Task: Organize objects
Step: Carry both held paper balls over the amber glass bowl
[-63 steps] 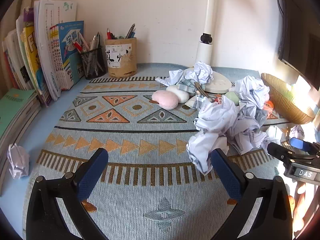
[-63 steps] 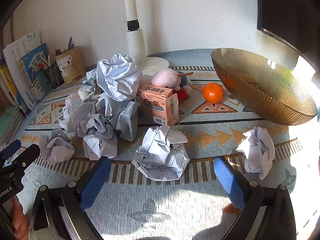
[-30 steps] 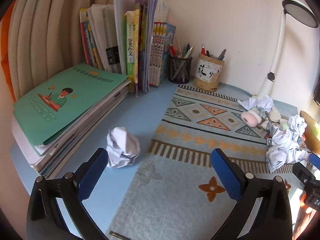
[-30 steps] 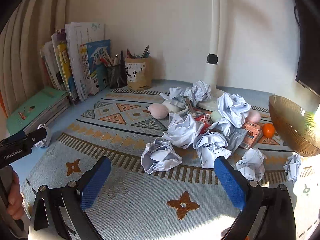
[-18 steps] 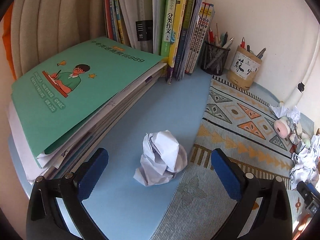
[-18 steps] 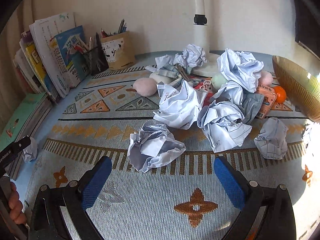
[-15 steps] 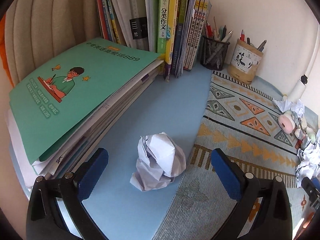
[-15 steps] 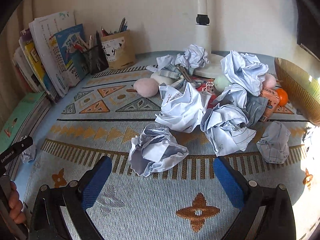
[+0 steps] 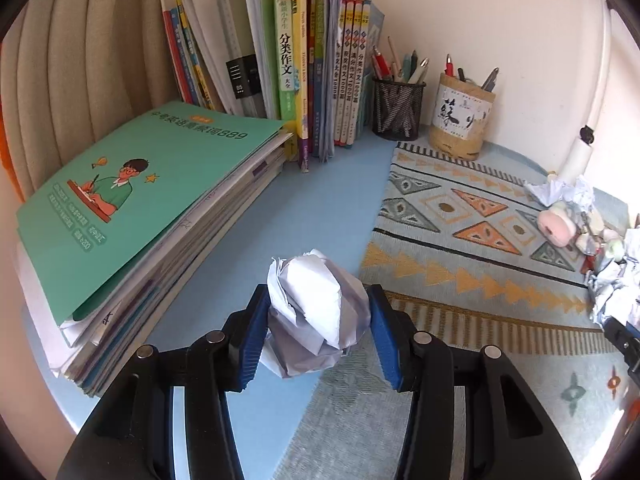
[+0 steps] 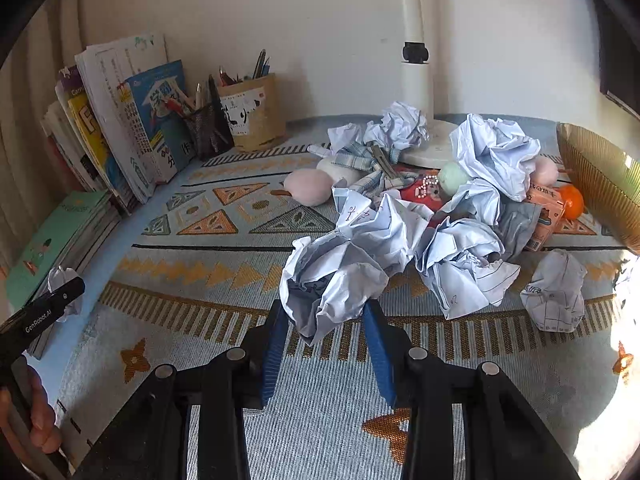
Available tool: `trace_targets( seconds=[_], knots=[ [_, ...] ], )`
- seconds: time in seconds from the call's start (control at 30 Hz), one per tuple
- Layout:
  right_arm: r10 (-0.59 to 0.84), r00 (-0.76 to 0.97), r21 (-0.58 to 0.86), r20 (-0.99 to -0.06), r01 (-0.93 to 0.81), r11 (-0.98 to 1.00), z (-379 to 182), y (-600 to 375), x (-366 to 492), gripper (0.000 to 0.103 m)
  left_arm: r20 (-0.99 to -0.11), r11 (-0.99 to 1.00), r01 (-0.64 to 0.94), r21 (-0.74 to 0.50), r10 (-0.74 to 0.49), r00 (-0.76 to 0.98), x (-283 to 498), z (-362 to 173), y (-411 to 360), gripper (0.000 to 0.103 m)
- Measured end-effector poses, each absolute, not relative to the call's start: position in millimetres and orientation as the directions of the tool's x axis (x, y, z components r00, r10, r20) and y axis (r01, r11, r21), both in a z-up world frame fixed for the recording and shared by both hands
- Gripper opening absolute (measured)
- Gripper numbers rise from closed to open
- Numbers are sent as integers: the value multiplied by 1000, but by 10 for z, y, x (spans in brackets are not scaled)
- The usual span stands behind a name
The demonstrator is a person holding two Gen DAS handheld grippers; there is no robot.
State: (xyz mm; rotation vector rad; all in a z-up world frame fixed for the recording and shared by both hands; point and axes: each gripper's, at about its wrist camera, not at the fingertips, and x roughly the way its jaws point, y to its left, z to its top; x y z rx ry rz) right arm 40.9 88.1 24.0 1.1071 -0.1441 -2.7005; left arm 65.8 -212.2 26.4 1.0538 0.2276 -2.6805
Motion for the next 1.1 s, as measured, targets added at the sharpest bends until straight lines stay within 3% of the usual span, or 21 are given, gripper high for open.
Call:
trace_targets(
  seconds=[0.17, 0.33, 0.5, 0.67, 0.8, 0.9, 1.0, 1.1],
  knots=[
    [-341, -736, 304, -585, 191, -934, 489, 1209, 666, 38, -631, -985, 149, -80, -66, -773, 789, 580, -1586, 45],
    [-253, -824, 254, -507, 138, -957, 880, 1868, 1089, 38, -605, -992, -18, -123, 89, -791, 687, 653, -854, 45],
    [-146, -792, 210, -593, 23, -977, 633, 2491, 1226, 38, -607, -969, -125, -215, 233, -760, 531, 509, -174, 46],
    [-167, -729, 229, -664, 15, -973, 225, 2792, 1241, 38, -600, -954, -169, -249, 289, -746, 503, 453, 180, 46],
    [-193, -684, 230, -704, 38, -972, 65, 2853, 1277, 50, -599, -951, -173, -255, 296, -744, 525, 297, 237, 46],
    [-197, -685, 230, -701, 45, -972, 88, 2873, 1365, 71, -602, -950, -155, -272, 293, -743, 516, 274, 203, 46],
    [-162, -699, 198, -696, 30, -980, 140, 2903, 1439, 81, -603, -953, -159, -257, 287, -745, 530, 281, 228, 46],
    [-175, -706, 203, -686, 46, -978, 206, 2867, 1416, 83, -603, -960, -174, -220, 274, -749, 535, 296, 303, 47]
  ],
)
